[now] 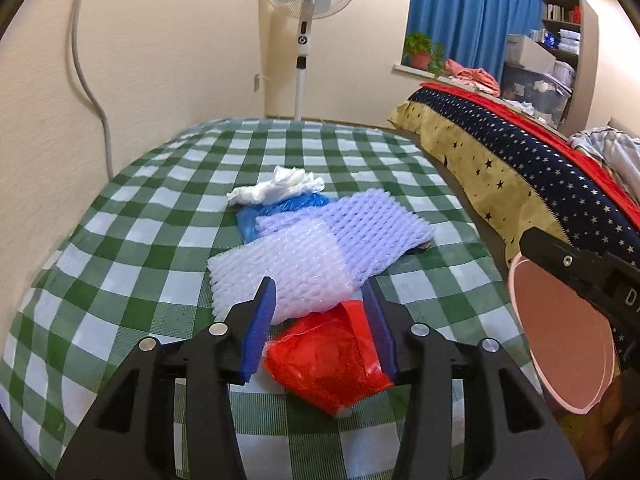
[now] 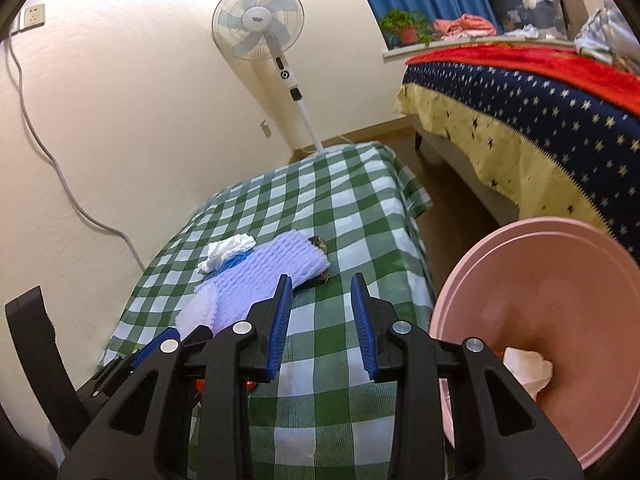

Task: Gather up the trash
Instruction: 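Grasp the white bubble-wrap sheet with the left gripper while the right gripper grasps the lavender foam net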

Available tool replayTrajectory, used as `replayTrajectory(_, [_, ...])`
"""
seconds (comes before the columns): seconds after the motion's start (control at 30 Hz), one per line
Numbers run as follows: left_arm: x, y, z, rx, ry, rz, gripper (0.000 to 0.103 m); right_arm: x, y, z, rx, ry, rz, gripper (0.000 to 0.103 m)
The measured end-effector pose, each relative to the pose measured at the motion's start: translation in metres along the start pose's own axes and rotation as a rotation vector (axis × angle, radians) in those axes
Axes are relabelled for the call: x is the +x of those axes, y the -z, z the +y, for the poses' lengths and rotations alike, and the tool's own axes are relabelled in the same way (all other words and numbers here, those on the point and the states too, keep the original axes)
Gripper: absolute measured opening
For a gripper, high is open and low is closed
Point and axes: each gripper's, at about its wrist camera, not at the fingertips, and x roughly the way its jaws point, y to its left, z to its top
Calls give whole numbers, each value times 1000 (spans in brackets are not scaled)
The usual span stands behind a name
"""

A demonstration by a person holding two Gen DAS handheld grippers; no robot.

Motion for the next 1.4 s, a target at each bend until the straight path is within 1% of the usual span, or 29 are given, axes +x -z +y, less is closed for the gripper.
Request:
replayTrajectory(0.07, [5, -2, 2, -4, -9, 18, 45, 8, 1, -2, 13, -20, 19, 32])
replayTrajectory(0.17, [10, -3, 6, -14, -3, 38, 45, 18, 1, -2, 26, -46, 43, 32])
replayTrajectory(0.2, [10, -3, 7, -20, -2, 39, 41, 23, 2, -2, 33, -54, 52, 32])
replayTrajectory(0.23, [10, -3, 11, -36, 9, 39, 30, 27, 3, -2, 39, -62, 60, 32])
replayTrajectory(0.27, [12, -3, 13, -46, 18, 41, 25, 29, 3, -2, 43, -68, 65, 32])
replayTrajectory(0.3, [12, -3, 15, -54, 22, 41, 23, 32, 4, -1, 48, -73, 71, 32])
replayTrajectory(0.33, [12, -3, 17, -63, 25, 38, 16, 36, 4, 0, 53, -80, 77, 32])
replayTrajectory(0.37, [13, -4, 19, -71, 26, 37, 13, 40, 4, 2, 58, -88, 85, 32])
replayTrajectory(0.47, [12, -4, 22, -85, 7, 25, 10, 52, 6, 6, 68, -108, 109, 33])
replayTrajectory(0.63, [9, -5, 27, -106, -34, 12, 9, 71, 9, 12, 99, -147, 156, 37])
replayTrajectory(0.7, [10, -6, 29, -113, -38, 14, 9, 79, 9, 14, 115, -164, 175, 42])
replayTrajectory(0.8, [11, -7, 30, -119, -45, 17, 9, 92, 12, 16, 137, -188, 217, 44])
replayTrajectory(0.87, [11, -7, 30, -118, -45, 19, 9, 100, 12, 21, 135, -200, 248, 44])
replayTrajectory(1.03, [11, -7, 30, -119, -46, 17, 9, 109, 12, 29, 129, -221, 271, 44])
replayTrajectory(1.07, [11, -7, 30, -118, -45, 17, 8, 108, 13, 32, 120, -224, 271, 40])
replayTrajectory(1.1, [12, -7, 30, -115, -45, 17, 8, 108, 13, 34, 111, -223, 269, 31])
replayTrajectory(1.13, [11, -7, 30, -114, -47, 17, 8, 107, 13, 35, 103, -225, 266, 26])
replayTrajectory(1.17, [11, -7, 30, -112, -50, 17, 8, 106, 13, 36, 95, -230, 262, 15])
replayTrajectory(1.2, [10, -7, 30, -110, -52, 17, 8, 104, 12, 37, 90, -230, 257, 7])
replayTrajectory(1.4, [2, -9, 29, -103, -59, 3, 8, 82, 3, 37, 69, -214, 188, 5])
